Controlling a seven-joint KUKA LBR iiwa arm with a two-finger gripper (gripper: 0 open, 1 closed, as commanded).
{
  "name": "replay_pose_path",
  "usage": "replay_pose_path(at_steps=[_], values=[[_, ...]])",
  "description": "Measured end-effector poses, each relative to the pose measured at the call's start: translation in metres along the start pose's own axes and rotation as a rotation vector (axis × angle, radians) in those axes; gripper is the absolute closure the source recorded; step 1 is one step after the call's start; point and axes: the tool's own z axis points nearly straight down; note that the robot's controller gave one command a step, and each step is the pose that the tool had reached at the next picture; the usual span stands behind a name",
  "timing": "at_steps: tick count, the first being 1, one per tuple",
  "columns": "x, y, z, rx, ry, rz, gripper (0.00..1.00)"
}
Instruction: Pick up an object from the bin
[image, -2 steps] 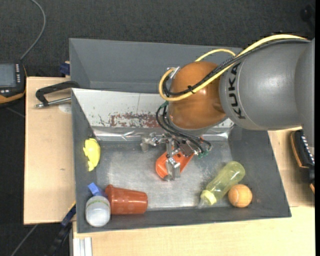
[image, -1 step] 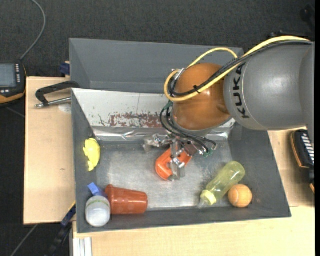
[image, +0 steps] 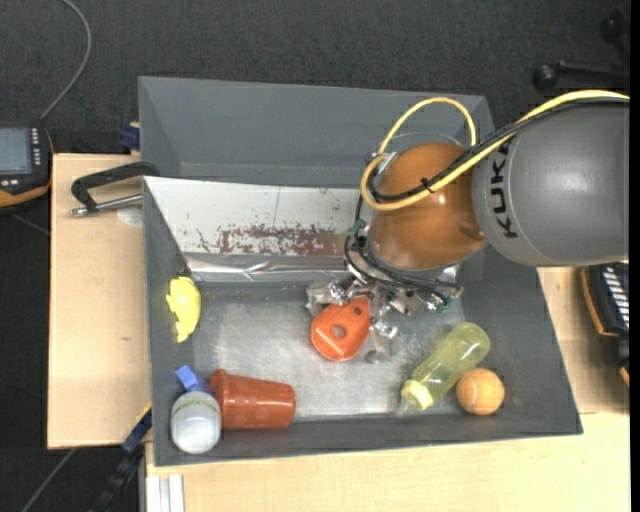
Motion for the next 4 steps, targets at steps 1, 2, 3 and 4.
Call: replay_pose_path(at_steps=[1, 2, 3, 4], values=[[-0.0088, 0.0079, 0.0193, -0.001, -0.004, -0.214, 1.00], [-0.0083, 0.0075, 0.0193, -0.002, -0.004, -0.212, 1.00], [-0.0082, 0.0075, 0.0194, -0.003, -0.003, -0.212, 1.00], [-0.0082, 0.0075, 0.0194, -0.003, -0.003, -0.212, 1.00]])
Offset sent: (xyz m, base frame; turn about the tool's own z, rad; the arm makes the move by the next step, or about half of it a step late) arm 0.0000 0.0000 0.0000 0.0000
